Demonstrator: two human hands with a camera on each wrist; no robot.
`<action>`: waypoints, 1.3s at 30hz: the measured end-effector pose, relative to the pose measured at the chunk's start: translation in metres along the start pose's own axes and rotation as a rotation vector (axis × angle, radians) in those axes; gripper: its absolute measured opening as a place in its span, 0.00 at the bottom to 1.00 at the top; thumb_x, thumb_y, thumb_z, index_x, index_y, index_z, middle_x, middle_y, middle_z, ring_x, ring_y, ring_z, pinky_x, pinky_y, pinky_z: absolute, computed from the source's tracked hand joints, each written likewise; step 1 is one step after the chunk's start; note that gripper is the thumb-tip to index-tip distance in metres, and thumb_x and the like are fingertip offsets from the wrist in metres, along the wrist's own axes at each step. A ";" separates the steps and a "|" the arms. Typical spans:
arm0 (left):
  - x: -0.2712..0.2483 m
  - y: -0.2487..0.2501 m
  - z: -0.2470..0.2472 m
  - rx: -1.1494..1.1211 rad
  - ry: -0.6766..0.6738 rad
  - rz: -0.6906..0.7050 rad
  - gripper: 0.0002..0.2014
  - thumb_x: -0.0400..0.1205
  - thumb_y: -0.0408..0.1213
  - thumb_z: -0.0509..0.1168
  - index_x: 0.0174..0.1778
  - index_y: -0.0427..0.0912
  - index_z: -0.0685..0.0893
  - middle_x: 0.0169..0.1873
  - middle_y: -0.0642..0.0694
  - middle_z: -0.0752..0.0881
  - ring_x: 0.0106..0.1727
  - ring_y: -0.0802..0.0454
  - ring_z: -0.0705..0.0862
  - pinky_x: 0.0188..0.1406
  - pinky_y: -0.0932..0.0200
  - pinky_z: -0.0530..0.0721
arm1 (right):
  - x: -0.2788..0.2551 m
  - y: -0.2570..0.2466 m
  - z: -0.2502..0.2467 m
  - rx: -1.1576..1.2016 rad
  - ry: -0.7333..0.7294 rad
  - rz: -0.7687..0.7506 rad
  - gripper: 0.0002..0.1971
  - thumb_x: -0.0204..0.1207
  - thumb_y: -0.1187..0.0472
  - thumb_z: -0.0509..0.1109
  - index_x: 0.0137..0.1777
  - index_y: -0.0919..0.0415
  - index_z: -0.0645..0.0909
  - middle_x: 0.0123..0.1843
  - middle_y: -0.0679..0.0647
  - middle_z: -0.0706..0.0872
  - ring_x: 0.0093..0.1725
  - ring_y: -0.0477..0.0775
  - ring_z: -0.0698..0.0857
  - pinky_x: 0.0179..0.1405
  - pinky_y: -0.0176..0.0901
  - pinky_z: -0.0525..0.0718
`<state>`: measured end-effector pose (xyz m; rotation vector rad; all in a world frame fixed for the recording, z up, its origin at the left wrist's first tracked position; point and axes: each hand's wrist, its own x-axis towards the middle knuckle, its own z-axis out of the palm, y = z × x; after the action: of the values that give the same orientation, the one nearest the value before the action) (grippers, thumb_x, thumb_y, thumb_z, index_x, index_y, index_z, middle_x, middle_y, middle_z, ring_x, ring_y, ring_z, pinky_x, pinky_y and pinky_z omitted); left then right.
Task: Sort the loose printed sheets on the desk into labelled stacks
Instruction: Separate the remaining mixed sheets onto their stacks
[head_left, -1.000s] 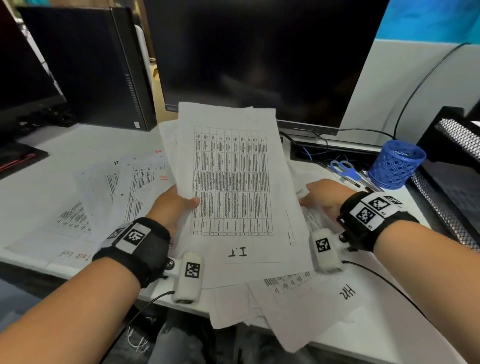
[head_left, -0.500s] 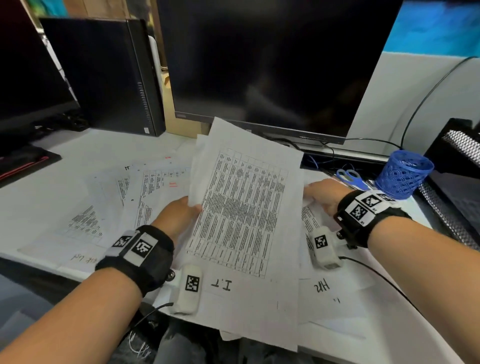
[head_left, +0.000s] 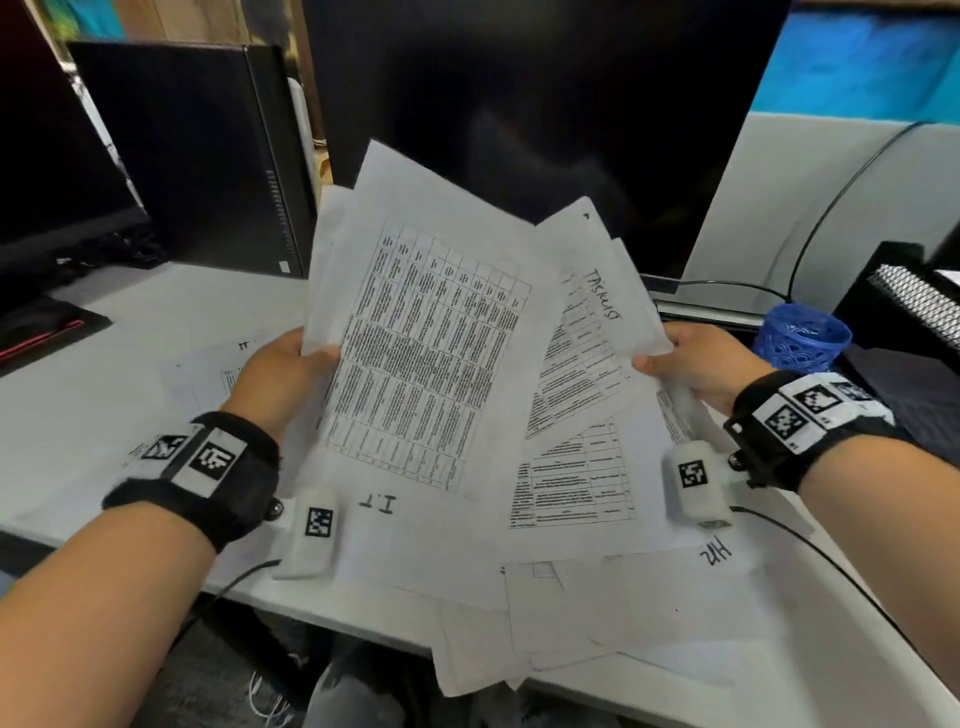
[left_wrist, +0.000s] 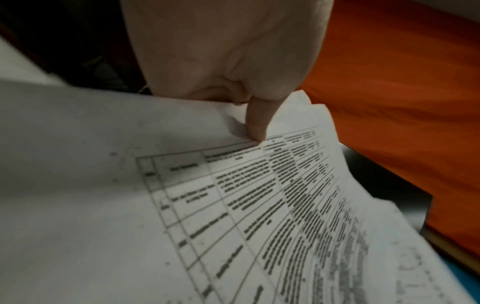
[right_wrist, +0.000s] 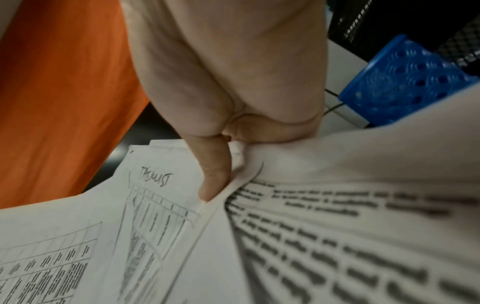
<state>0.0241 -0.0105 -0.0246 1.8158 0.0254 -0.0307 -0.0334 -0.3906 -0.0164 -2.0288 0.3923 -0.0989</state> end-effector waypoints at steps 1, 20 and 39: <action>0.002 0.005 -0.001 -0.001 0.005 0.027 0.08 0.83 0.38 0.63 0.54 0.46 0.85 0.50 0.45 0.89 0.49 0.47 0.87 0.48 0.55 0.86 | -0.002 -0.005 -0.005 -0.040 0.000 -0.022 0.13 0.75 0.67 0.73 0.58 0.61 0.86 0.45 0.49 0.93 0.44 0.50 0.91 0.49 0.44 0.87; 0.018 0.041 0.046 0.586 -0.260 0.489 0.10 0.79 0.44 0.69 0.52 0.45 0.89 0.48 0.50 0.82 0.49 0.52 0.80 0.48 0.59 0.75 | -0.008 -0.045 -0.007 -0.561 0.026 -0.133 0.06 0.83 0.69 0.60 0.52 0.66 0.78 0.49 0.61 0.79 0.35 0.48 0.74 0.28 0.22 0.70; 0.016 0.019 0.023 -0.061 0.047 0.155 0.03 0.79 0.40 0.70 0.43 0.48 0.89 0.37 0.55 0.90 0.42 0.55 0.86 0.45 0.62 0.83 | -0.017 -0.007 0.007 -0.452 -0.062 -0.026 0.16 0.70 0.63 0.77 0.58 0.58 0.86 0.55 0.53 0.89 0.56 0.55 0.85 0.59 0.45 0.79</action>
<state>0.0410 -0.0371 -0.0126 1.7523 -0.0800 0.1219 -0.0458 -0.3766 -0.0118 -2.4758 0.3734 0.0412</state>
